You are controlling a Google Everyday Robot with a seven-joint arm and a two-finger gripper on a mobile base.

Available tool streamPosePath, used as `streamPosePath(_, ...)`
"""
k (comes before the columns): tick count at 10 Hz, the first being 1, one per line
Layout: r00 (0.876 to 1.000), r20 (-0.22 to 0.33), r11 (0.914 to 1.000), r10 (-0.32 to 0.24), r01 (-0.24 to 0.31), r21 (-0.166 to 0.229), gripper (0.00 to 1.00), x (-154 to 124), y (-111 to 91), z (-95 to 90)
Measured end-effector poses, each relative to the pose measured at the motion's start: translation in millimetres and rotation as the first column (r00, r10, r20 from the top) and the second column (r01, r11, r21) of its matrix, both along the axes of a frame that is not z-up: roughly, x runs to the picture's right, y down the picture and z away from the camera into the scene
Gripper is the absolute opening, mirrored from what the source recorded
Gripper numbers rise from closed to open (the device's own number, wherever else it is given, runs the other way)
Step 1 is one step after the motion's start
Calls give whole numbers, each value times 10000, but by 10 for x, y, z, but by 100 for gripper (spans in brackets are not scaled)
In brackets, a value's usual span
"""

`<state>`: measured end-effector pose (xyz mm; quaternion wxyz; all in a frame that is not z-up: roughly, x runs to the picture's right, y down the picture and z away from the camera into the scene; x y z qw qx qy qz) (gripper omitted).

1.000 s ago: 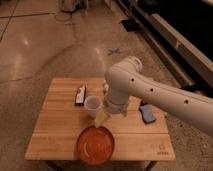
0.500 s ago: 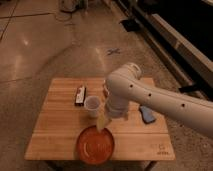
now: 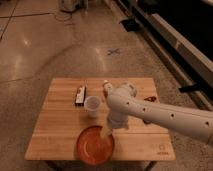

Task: Push the ceramic bowl across the table

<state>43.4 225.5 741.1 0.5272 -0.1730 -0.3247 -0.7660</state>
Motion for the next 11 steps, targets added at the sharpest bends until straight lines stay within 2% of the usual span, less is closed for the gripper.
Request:
streamPosePath(4, 9975, -671, 9991, -213, 237, 356, 80, 234, 208, 464)
streamPosePath(5, 9962, -832, 9987, -268, 303, 409, 80, 274, 225, 525)
streamPosePath(7, 9929, -1166, 9980, -255, 320, 538, 80, 385, 213, 578)
streamPosePath(11, 9843, -1753, 9966, -195, 332, 759, 80, 683, 141, 496)
